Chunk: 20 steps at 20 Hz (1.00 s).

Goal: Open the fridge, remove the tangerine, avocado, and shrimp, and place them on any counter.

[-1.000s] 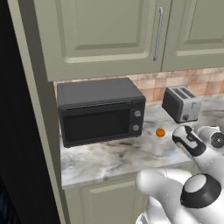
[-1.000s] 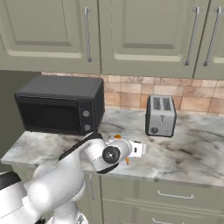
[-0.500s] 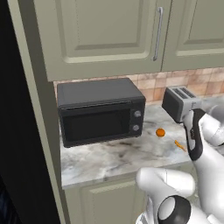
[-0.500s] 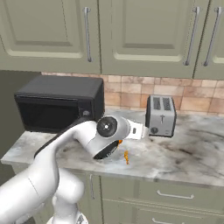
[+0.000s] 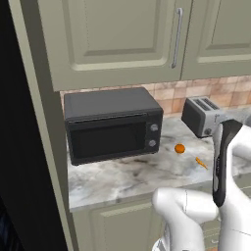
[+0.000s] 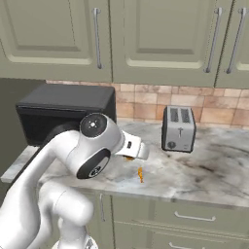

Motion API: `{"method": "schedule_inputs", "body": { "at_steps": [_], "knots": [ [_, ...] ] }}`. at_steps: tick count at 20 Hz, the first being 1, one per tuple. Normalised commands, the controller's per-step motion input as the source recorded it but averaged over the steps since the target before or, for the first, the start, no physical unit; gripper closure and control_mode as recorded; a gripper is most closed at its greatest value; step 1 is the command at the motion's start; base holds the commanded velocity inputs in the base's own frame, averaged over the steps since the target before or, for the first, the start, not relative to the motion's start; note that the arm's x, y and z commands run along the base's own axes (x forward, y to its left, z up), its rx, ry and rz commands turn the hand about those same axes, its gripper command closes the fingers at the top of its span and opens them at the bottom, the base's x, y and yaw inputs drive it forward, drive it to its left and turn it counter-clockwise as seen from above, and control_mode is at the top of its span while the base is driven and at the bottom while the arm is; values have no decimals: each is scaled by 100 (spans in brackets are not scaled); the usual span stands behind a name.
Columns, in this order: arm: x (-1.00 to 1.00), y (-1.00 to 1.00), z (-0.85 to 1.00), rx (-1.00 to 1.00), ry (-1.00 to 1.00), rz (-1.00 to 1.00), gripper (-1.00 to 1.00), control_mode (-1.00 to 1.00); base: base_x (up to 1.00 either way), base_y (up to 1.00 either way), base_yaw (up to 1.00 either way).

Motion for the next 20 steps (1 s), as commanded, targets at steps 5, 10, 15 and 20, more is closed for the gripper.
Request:
{"method": "schedule_inputs", "body": {
  "at_steps": [5,10,15,20],
  "knots": [
    [-21,26,-9,0,7,0,-100,100,-11,2,0],
    [0,0,0,0,0,0,-100,100,-96,-9,0],
    [0,0,0,0,0,0,-100,100,-100,-41,-3],
    [0,0,0,0,0,0,-100,100,-100,-15,-4]
  ]
}}
